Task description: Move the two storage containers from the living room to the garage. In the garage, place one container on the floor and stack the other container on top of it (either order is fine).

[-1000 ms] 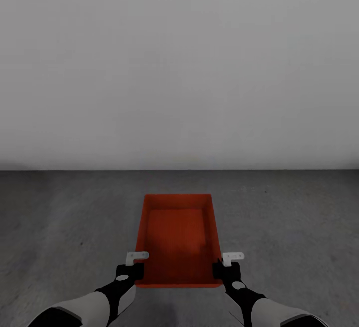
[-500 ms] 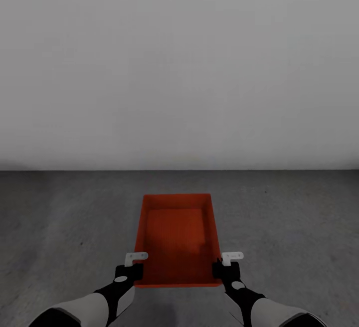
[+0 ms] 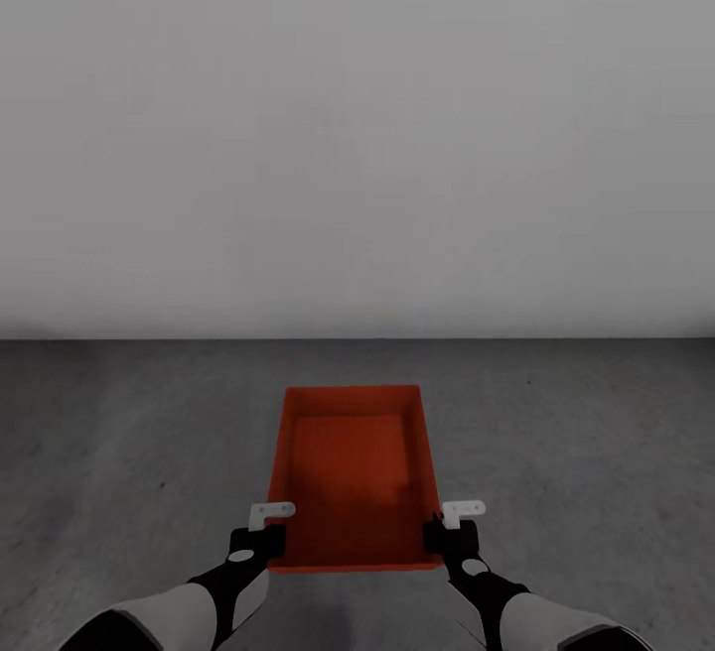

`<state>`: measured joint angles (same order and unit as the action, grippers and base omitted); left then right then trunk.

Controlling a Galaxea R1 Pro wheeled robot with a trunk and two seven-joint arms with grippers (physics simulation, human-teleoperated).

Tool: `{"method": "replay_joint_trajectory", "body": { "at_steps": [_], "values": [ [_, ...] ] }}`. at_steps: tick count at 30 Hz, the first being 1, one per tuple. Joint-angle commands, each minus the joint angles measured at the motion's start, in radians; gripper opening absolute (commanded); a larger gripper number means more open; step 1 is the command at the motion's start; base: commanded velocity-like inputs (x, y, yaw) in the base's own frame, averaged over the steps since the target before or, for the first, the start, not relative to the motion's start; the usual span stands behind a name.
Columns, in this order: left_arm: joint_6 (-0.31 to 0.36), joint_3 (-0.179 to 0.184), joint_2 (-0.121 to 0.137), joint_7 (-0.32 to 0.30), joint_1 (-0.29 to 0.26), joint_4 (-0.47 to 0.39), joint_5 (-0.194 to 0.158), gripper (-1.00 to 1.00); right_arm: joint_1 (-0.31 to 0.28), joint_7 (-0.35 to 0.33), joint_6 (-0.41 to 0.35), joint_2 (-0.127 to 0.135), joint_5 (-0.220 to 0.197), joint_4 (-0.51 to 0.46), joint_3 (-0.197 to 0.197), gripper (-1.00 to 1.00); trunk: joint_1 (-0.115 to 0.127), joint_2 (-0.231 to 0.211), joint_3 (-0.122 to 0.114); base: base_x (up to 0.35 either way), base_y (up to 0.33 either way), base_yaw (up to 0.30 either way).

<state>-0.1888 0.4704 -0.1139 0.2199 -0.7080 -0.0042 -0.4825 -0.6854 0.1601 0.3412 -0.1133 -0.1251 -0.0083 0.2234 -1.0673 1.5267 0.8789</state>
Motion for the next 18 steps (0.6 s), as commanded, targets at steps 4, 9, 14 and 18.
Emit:
{"method": "replay_joint_trajectory", "body": {
  "at_steps": [4,9,14,18],
  "values": [
    [0.001,0.032,0.006,0.009,-0.001,-0.004,-0.028,-1.00,0.000,0.002,-0.002,-0.002,-0.011,0.010,-0.004,-1.00,0.000,0.000,0.001,0.000,0.000,0.000],
    [-0.053,-0.199,0.010,0.015,-0.001,-0.004,0.170,-1.00,0.000,0.002,0.000,-0.005,-0.011,0.010,-0.013,-1.00,0.000,0.000,0.001,0.000,0.000,0.000],
    [-0.055,-0.199,0.010,0.015,-0.001,-0.004,0.170,-1.00,0.000,0.003,0.002,-0.005,-0.011,0.010,-0.013,-1.00,0.000,0.000,0.001,0.000,0.000,0.000],
    [-0.055,-0.199,0.010,0.015,-0.001,-0.004,0.170,-1.00,0.000,0.003,0.002,-0.006,-0.011,0.010,-0.013,-1.00,-0.015,0.028,0.013,0.000,0.000,0.000]
  ]
}}
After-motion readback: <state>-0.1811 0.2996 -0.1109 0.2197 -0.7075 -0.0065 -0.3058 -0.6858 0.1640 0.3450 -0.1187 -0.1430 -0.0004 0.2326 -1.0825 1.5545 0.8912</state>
